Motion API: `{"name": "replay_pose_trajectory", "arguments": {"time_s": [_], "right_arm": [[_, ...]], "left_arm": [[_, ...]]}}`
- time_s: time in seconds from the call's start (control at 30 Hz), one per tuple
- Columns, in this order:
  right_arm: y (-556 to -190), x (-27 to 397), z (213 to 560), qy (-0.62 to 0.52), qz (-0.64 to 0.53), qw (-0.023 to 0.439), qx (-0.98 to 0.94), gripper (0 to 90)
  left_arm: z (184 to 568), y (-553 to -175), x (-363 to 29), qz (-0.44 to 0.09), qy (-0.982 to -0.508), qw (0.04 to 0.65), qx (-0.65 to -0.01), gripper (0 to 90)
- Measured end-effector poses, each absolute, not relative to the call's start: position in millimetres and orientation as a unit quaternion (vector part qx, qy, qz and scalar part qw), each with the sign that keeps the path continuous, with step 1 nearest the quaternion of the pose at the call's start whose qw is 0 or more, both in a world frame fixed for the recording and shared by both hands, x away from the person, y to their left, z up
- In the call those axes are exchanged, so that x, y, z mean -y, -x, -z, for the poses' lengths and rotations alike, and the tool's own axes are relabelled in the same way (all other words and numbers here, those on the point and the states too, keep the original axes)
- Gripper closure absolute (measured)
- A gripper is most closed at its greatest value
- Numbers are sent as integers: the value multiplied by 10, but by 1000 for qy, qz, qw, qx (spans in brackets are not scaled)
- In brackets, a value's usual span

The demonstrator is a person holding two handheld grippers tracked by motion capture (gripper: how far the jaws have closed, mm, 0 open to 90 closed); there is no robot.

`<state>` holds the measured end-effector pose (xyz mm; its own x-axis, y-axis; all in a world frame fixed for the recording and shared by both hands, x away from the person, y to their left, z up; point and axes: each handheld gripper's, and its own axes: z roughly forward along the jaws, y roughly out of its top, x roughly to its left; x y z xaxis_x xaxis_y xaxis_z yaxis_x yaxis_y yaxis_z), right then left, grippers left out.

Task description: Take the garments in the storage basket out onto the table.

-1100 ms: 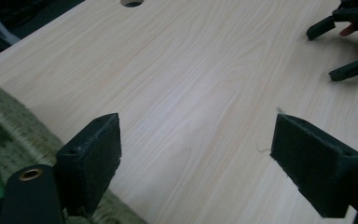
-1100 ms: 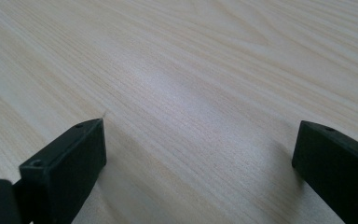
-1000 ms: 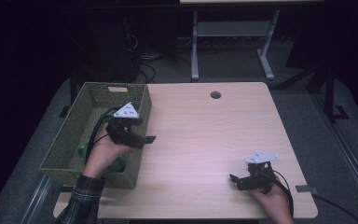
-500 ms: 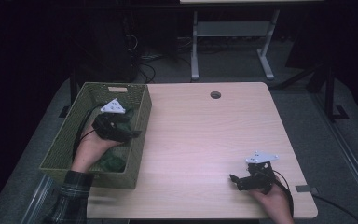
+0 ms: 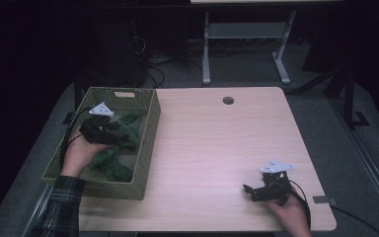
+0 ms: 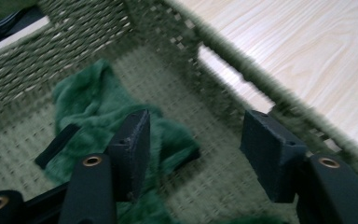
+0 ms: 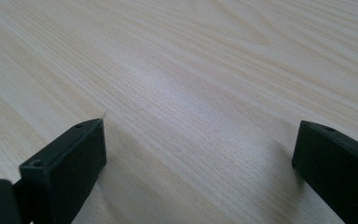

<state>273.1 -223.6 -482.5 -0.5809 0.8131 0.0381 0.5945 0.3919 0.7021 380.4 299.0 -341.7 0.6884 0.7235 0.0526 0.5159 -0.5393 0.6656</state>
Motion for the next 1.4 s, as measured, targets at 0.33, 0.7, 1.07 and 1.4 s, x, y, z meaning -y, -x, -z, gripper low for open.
{"name": "replay_pose_trajectory", "arguments": {"time_s": [0.33, 0.7, 1.07, 1.4], "right_arm": [[-2731, 2236, 4825, -429, -346, 158, -819, 25], [-2732, 2236, 4825, -429, -346, 158, -819, 25], [-2731, 2236, 4825, -430, -346, 158, -819, 25], [-2732, 2236, 4825, -429, -346, 158, -819, 25]], "left_arm": [[3627, -3973, -3268, -152, -863, 286, -387, 459], [3869, -4100, -3381, -131, -875, 240, -400, 450], [4031, -4177, -3406, -114, -882, 204, -409, 527], [4020, -4186, -3430, -79, -868, 213, -442, 856]]}}
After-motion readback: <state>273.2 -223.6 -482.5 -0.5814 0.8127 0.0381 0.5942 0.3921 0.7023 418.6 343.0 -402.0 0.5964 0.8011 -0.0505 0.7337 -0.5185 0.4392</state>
